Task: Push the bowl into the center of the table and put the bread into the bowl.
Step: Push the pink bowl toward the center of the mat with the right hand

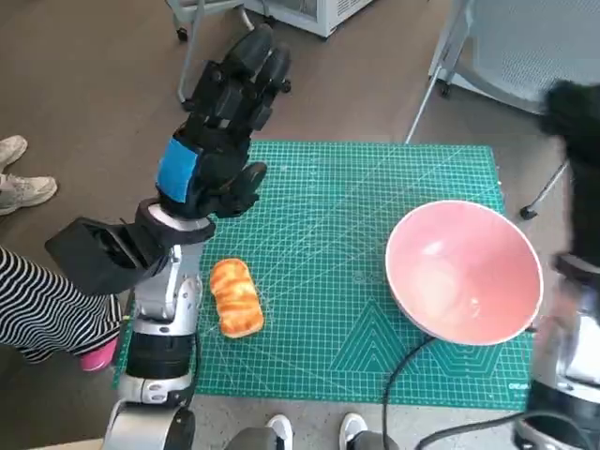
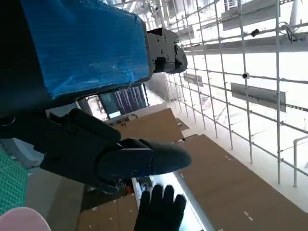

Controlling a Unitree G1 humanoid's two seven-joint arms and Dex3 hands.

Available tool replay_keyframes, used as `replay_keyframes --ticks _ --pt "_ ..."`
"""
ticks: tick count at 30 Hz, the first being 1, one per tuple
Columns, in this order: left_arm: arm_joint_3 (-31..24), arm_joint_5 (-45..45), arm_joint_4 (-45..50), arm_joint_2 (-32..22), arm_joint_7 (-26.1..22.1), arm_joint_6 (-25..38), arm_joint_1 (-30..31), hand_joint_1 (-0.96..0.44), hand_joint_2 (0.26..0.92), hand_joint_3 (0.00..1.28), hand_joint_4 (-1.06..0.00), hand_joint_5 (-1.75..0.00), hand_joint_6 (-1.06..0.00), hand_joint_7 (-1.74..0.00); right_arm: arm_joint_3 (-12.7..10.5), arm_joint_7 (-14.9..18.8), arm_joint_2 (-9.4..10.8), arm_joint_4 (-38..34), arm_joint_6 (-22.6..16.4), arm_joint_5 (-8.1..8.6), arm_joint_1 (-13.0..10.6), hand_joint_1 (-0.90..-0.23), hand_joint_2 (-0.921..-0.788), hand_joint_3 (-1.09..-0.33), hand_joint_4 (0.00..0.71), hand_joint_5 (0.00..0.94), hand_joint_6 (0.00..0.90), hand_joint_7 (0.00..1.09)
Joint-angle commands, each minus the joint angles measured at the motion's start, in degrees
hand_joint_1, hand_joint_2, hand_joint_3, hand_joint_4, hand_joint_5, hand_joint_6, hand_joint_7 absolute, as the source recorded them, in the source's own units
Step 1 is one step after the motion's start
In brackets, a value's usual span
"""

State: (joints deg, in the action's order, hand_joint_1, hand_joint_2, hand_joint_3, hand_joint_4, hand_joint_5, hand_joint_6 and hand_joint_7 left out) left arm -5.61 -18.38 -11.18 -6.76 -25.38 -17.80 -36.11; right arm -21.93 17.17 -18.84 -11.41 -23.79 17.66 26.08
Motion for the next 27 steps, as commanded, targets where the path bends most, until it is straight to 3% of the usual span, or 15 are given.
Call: replay_keyframes --ticks 1,9,17,21,27 --pt "-0.28 0.11 -0.10 -0.26 -0.13 -0.48 0.52 -0.77 0.921 0.47 -0.11 0.00 0.00 -0.41 -2.82 -2.84 -0.69 -5.66 -1.57 -0.99 -2.48 -0.647 -0.921 -0.724 0.150 0.000 -0.001 0.52" --pt "-0.69 -0.03 -1.43 -0.39 -0.36 -1.17 0.12 -0.77 0.921 0.47 -0.11 0.00 0.00 -0.41 -5.55 -4.60 -1.37 -13.37 -3.15 -0.01 -4.30 -0.667 -0.921 -0.737 0.130 0.000 -0.001 0.52" --pt "-0.80 -0.01 -1.80 -0.32 -0.48 -1.47 0.00 -0.77 0.921 0.47 -0.11 0.00 0.00 -0.41 -5.65 -4.70 -1.59 -15.38 -4.33 0.12 -4.35 -0.665 -0.921 -0.735 0.118 0.000 -0.001 0.51" --pt "-1.30 -0.19 -3.46 -0.61 -0.98 -2.42 -0.79 -0.77 0.921 0.47 -0.11 0.00 0.00 -0.41 -6.83 -5.24 -2.35 -27.69 -7.92 -1.19 -5.15 -0.627 -0.921 -0.746 0.121 0.002 -0.001 0.49" --pt "-1.51 -0.41 -4.13 -0.68 -1.41 -2.58 -1.31 -0.76 0.921 0.47 -0.11 0.00 0.00 -0.41 -6.53 -4.44 -2.59 -39.21 -11.54 -0.93 -2.57 -0.602 -0.921 -0.779 0.132 0.006 0.001 0.50"
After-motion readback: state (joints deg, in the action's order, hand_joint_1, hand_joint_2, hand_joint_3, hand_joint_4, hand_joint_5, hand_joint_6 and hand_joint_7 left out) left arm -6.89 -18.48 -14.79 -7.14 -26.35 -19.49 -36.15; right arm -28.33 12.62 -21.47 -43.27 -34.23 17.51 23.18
